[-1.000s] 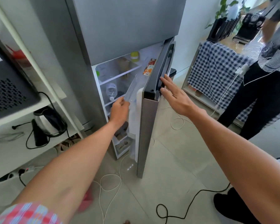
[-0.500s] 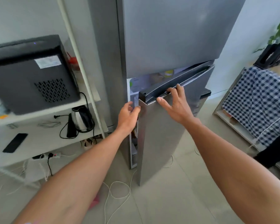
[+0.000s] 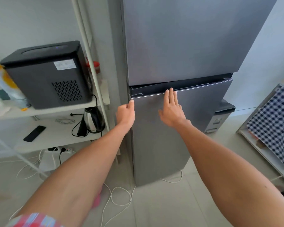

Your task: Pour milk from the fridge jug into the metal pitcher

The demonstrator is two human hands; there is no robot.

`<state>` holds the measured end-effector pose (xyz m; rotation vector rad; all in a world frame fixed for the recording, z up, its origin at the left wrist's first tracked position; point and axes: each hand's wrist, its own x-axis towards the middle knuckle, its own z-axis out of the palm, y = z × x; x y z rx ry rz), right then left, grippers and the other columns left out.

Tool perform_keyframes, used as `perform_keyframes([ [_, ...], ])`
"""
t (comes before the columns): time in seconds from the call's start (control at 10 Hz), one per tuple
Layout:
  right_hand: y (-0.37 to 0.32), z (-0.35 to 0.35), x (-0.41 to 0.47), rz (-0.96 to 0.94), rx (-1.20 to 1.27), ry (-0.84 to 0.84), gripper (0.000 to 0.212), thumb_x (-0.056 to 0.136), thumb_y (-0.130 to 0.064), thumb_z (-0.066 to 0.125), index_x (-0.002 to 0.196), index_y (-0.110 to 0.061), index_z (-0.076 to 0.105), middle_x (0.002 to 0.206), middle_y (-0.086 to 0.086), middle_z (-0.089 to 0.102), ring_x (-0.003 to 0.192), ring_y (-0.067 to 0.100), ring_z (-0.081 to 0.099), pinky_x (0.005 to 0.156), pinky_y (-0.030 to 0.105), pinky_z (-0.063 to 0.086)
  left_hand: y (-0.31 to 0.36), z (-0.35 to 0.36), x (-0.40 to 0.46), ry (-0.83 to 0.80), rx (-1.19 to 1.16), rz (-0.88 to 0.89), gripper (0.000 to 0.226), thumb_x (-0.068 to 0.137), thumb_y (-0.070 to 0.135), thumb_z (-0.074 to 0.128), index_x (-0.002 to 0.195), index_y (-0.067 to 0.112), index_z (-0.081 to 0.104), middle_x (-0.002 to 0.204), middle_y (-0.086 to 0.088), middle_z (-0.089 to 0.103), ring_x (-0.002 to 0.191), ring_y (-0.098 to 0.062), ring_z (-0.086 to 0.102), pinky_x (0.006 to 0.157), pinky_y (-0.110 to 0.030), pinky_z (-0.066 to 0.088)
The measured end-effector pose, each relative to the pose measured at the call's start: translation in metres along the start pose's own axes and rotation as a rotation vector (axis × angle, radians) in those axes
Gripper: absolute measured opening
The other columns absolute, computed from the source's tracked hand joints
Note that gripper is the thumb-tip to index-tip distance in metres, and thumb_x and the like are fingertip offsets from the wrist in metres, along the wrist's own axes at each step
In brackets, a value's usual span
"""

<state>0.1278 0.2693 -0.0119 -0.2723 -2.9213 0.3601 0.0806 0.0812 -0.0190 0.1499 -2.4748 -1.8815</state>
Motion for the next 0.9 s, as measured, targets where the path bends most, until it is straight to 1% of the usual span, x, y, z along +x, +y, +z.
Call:
perform_keyframes([
  [0.1,0.002,0.001,0.008,-0.019,-0.004,-0.047,0.093,0.1,-0.018,0.054,0.16,-0.001,-0.014,0.169,0.015,-0.023,0.157,0.033,-0.018,0.122,0.051,0.027,0.0,0.004,0.01,0.001,0.07,0.022,0.057,0.105,0.045,0.049,0.06,0.018,0.027,0.06,-0.007,0.038,0.061,-0.024,0.04,0.062,-0.034,0.032],
  [0.2,0.004,0.004,0.014,-0.03,0.013,-0.073,0.095,0.097,-0.012,0.054,0.16,-0.003,-0.017,0.168,0.013,-0.027,0.156,0.032,-0.022,0.125,0.05,0.02,0.005,0.005,0.015,0.015,0.134,0.032,0.058,0.108,0.041,0.049,0.061,0.017,0.025,0.057,-0.002,0.032,0.055,-0.022,0.03,0.055,-0.036,0.023],
  [0.3,0.003,0.006,0.019,-0.023,0.031,-0.085,0.1,0.094,-0.01,0.054,0.16,-0.006,-0.02,0.167,0.01,-0.03,0.155,0.03,-0.025,0.127,0.05,0.016,0.005,0.008,0.023,0.014,0.161,0.046,0.056,0.109,0.039,0.048,0.062,0.017,0.025,0.058,-0.001,0.03,0.054,-0.02,0.028,0.053,-0.037,0.021],
  [0.4,0.003,0.005,0.021,-0.027,0.023,-0.104,0.102,0.092,-0.009,0.054,0.159,-0.008,-0.023,0.166,0.009,-0.032,0.155,0.029,-0.026,0.127,0.05,0.011,0.002,0.008,0.03,0.027,0.185,0.046,0.057,0.109,0.039,0.048,0.062,0.016,0.024,0.058,-0.001,0.029,0.054,-0.02,0.027,0.054,-0.036,0.02],
  [0.5,0.006,0.004,0.021,-0.035,0.005,-0.112,0.104,0.092,-0.01,0.055,0.159,-0.009,-0.024,0.167,0.008,-0.032,0.154,0.028,-0.027,0.127,0.052,0.01,-0.001,0.009,0.034,0.027,0.175,0.056,0.056,0.109,0.042,0.048,0.064,0.017,0.024,0.059,-0.002,0.03,0.056,-0.021,0.028,0.055,-0.035,0.021],
  [0.6,0.005,-0.002,0.018,-0.03,0.01,-0.131,0.105,0.092,-0.012,0.057,0.159,-0.01,-0.024,0.167,0.006,-0.032,0.155,0.027,-0.026,0.127,0.053,0.01,-0.009,0.009,0.037,-0.005,0.143,0.059,0.054,0.107,0.044,0.047,0.065,0.017,0.027,0.062,-0.005,0.034,0.062,-0.024,0.035,0.06,-0.034,0.027],
  [0.7,0.006,-0.004,0.019,-0.029,0.025,-0.14,0.107,0.092,-0.015,0.06,0.16,-0.013,-0.024,0.167,0.003,-0.032,0.155,0.025,-0.025,0.127,0.053,0.012,-0.016,0.007,0.038,-0.038,0.127,0.082,0.053,0.105,0.047,0.047,0.066,0.018,0.028,0.062,-0.002,0.032,0.065,-0.023,0.038,0.065,-0.035,0.036],
  [0.8,0.004,-0.01,0.015,-0.023,0.135,-0.13,0.104,0.094,-0.016,0.06,0.162,-0.014,-0.018,0.169,0.001,-0.028,0.157,0.024,-0.021,0.124,0.054,0.021,-0.016,0.004,0.037,-0.072,0.111,0.08,0.051,0.103,0.05,0.047,0.066,0.019,0.028,0.062,0.0,0.031,0.066,-0.023,0.036,0.067,-0.036,0.037],
  [0.9,0.005,-0.017,0.006,-0.014,0.309,-0.091,0.09,0.1,-0.022,0.057,0.165,-0.019,-0.005,0.172,-0.005,-0.013,0.159,0.02,0.005,0.116,0.052,0.037,-0.029,-0.002,0.031,-0.133,0.144,0.12,0.043,0.099,0.057,0.045,0.07,0.026,0.039,0.07,0.003,0.041,0.07,-0.023,0.045,0.071,-0.037,0.042],
])
